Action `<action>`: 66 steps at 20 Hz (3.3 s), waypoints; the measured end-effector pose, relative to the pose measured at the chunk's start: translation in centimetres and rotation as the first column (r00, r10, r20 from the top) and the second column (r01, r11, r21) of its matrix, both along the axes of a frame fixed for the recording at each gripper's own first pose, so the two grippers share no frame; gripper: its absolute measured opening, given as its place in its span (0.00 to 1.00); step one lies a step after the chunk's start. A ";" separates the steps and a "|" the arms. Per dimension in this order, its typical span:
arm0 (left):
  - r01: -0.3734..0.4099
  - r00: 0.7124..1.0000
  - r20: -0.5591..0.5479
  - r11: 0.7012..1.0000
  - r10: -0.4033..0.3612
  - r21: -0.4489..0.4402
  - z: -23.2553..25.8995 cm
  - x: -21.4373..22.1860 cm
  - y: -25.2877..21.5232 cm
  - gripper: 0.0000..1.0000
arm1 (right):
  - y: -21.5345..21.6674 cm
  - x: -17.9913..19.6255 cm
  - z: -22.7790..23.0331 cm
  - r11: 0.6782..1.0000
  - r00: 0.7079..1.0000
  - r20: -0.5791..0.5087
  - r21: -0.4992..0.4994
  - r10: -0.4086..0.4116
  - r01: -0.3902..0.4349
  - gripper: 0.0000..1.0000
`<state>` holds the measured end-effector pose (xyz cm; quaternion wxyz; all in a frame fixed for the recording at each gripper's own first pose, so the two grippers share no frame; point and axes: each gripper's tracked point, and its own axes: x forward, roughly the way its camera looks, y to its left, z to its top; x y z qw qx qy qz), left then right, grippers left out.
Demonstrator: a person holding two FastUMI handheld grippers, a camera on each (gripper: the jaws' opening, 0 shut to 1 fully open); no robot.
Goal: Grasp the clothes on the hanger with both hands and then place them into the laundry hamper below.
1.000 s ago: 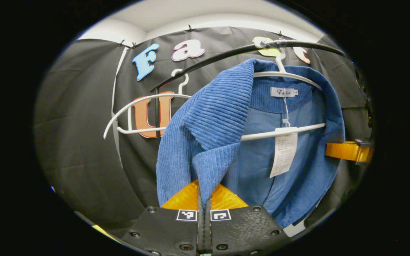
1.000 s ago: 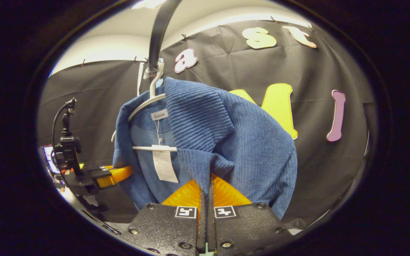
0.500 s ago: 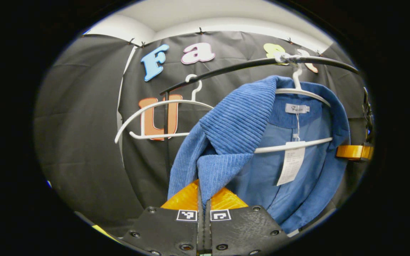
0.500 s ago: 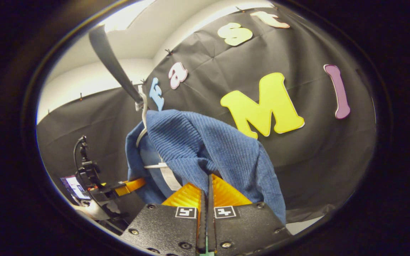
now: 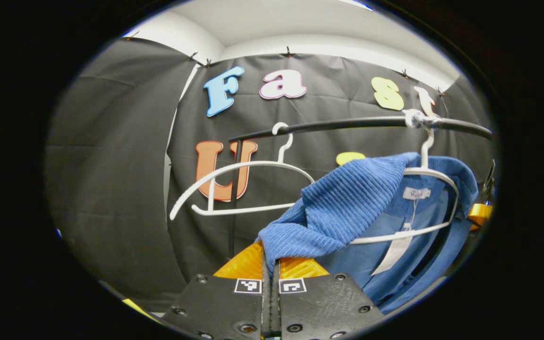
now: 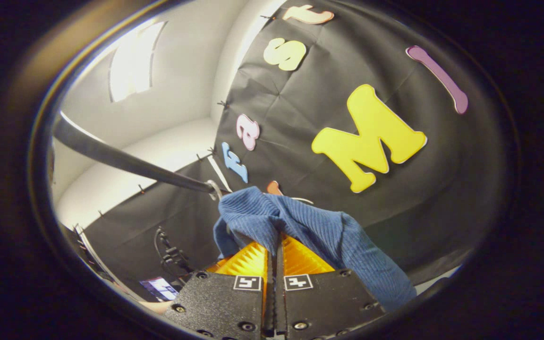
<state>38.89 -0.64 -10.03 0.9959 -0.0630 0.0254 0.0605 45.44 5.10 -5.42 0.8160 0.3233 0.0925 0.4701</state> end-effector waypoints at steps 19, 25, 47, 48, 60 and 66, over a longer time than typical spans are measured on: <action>0.078 0.995 -0.042 0.980 -0.087 -0.181 2.0 4.1 4.9 0.03 | -3.0 6.2 4.8 0.940 0.982 -0.175 0.319 -0.068 0.122 0.04; 0.143 0.977 -0.123 0.961 -0.175 -0.235 -1.7 4.8 4.0 0.03 | -3.5 7.8 3.2 0.922 0.961 -0.277 0.373 -0.002 0.109 0.04; 0.136 0.927 -0.301 0.949 -0.223 -0.283 -13.1 0.4 1.9 0.00 | -7.1 7.2 -10.2 0.944 0.838 -0.522 0.168 -0.158 0.283 0.04; 0.129 0.924 -0.313 0.950 -0.219 -0.284 -13.8 -0.2 1.8 0.00 | -7.0 6.6 -10.4 0.947 0.837 -0.525 0.163 -0.156 0.279 0.04; 0.155 0.891 -0.382 0.955 -0.245 -0.251 -15.9 -5.8 -0.4 0.04 | -2.0 -0.9 -14.1 0.981 0.841 -0.509 -0.030 -0.181 0.193 0.04; 0.236 0.858 -0.417 0.952 -0.299 -0.197 -14.3 -9.7 -4.4 0.00 | 3.4 -6.8 -13.6 0.984 0.876 -0.455 -0.140 -0.160 0.107 0.04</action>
